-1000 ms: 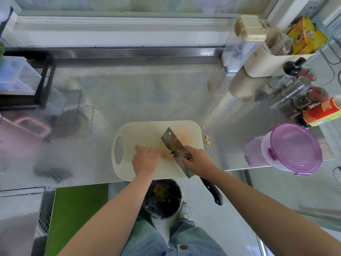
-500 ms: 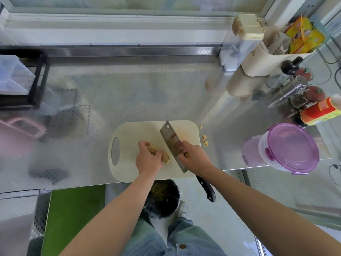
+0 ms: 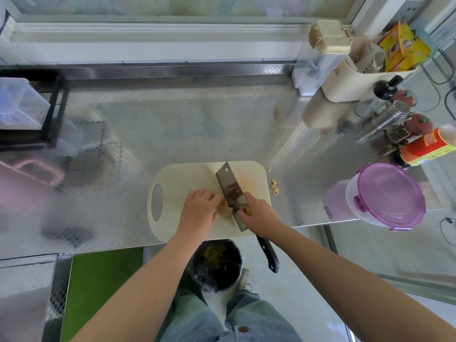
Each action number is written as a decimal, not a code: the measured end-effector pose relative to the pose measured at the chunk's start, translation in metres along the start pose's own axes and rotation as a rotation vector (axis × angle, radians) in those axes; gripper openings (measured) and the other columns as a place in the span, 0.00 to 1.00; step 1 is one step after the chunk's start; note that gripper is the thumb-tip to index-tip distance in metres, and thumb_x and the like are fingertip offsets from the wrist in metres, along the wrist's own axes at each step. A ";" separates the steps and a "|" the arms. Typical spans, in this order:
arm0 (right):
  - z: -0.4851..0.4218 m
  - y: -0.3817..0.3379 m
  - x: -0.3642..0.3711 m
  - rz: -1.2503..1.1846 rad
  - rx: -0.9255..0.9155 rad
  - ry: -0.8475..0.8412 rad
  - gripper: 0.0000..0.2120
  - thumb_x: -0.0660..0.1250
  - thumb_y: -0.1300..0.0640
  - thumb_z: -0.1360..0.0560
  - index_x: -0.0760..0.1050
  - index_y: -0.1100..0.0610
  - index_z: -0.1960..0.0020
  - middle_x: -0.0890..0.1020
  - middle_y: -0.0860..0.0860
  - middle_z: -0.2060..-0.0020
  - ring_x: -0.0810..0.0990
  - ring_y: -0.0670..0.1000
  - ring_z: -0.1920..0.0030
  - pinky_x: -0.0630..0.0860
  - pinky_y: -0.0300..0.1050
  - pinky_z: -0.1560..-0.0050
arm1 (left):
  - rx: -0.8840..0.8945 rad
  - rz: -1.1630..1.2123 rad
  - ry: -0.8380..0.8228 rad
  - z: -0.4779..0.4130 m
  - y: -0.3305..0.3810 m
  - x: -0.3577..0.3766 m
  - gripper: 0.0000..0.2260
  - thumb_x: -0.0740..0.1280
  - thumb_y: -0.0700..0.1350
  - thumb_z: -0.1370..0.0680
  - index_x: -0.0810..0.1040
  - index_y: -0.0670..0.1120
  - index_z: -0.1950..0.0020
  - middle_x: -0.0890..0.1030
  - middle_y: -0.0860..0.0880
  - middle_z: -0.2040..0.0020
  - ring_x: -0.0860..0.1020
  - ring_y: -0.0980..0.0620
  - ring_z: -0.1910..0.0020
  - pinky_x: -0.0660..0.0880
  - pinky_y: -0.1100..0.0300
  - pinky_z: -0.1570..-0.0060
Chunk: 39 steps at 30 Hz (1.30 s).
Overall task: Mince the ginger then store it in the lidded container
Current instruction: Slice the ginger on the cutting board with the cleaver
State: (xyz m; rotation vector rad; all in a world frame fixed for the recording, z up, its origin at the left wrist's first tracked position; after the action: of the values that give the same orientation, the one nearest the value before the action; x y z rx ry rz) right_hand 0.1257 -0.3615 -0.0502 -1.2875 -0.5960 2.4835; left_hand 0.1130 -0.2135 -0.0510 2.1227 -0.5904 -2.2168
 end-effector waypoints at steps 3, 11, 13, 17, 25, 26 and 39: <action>0.001 -0.004 -0.001 0.010 -0.006 -0.009 0.06 0.58 0.57 0.24 0.66 0.57 0.48 0.75 0.55 0.63 0.75 0.59 0.61 0.74 0.52 0.60 | -0.013 -0.017 0.047 -0.001 -0.002 -0.006 0.15 0.77 0.36 0.37 0.79 0.48 0.56 0.77 0.49 0.62 0.76 0.46 0.62 0.73 0.53 0.60; 0.002 -0.018 0.008 0.004 0.023 0.017 0.09 0.60 0.58 0.25 0.67 0.60 0.47 0.73 0.55 0.65 0.75 0.58 0.62 0.69 0.47 0.65 | -0.200 -0.065 -0.097 0.003 -0.025 -0.006 0.09 0.68 0.48 0.24 0.74 0.49 0.45 0.73 0.49 0.52 0.74 0.49 0.61 0.68 0.58 0.64; 0.003 -0.023 0.012 -0.014 0.018 0.028 0.09 0.60 0.58 0.24 0.68 0.59 0.46 0.73 0.54 0.66 0.75 0.57 0.63 0.69 0.46 0.65 | -0.244 -0.034 -0.101 0.003 -0.031 -0.007 0.07 0.66 0.49 0.21 0.73 0.50 0.45 0.75 0.50 0.53 0.75 0.50 0.62 0.67 0.59 0.66; 0.007 -0.032 0.018 -0.037 0.035 0.070 0.05 0.59 0.58 0.24 0.66 0.58 0.49 0.70 0.50 0.70 0.72 0.55 0.66 0.63 0.41 0.70 | -0.320 0.181 -0.121 0.002 -0.045 -0.007 0.07 0.65 0.47 0.21 0.71 0.49 0.44 0.79 0.52 0.53 0.77 0.49 0.56 0.68 0.58 0.63; 0.001 -0.041 0.015 -0.041 0.035 0.081 0.05 0.58 0.59 0.22 0.67 0.58 0.46 0.76 0.54 0.64 0.73 0.54 0.62 0.64 0.42 0.65 | -0.501 0.607 -0.138 0.004 -0.047 0.011 0.13 0.71 0.50 0.25 0.69 0.50 0.47 0.77 0.54 0.60 0.76 0.55 0.63 0.69 0.60 0.64; -0.001 -0.042 0.012 -0.041 0.024 0.083 0.06 0.58 0.59 0.22 0.68 0.58 0.46 0.76 0.54 0.62 0.74 0.54 0.63 0.65 0.42 0.64 | -0.531 0.627 -0.132 0.003 -0.048 0.014 0.13 0.71 0.49 0.25 0.69 0.50 0.47 0.78 0.53 0.60 0.77 0.53 0.63 0.72 0.58 0.63; -0.024 -0.071 -0.008 -0.053 -0.151 0.095 0.03 0.58 0.61 0.21 0.66 0.59 0.48 0.74 0.53 0.63 0.72 0.55 0.66 0.65 0.41 0.71 | -0.694 0.762 -0.065 0.004 -0.047 0.026 0.13 0.72 0.43 0.27 0.69 0.53 0.50 0.74 0.56 0.62 0.79 0.46 0.61 0.79 0.45 0.56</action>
State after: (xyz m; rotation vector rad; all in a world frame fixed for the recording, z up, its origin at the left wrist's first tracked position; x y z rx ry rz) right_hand 0.1538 -0.2976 -0.0227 -1.4157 -0.7968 2.3579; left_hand 0.1190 -0.1760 -0.0895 1.2105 -0.4302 -1.6986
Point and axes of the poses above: each hand's wrist, its own z-axis away from the middle knuckle, its own x-axis out of the palm, y = z × x, the point moved 6 cm from there along -z, towards the middle knuckle
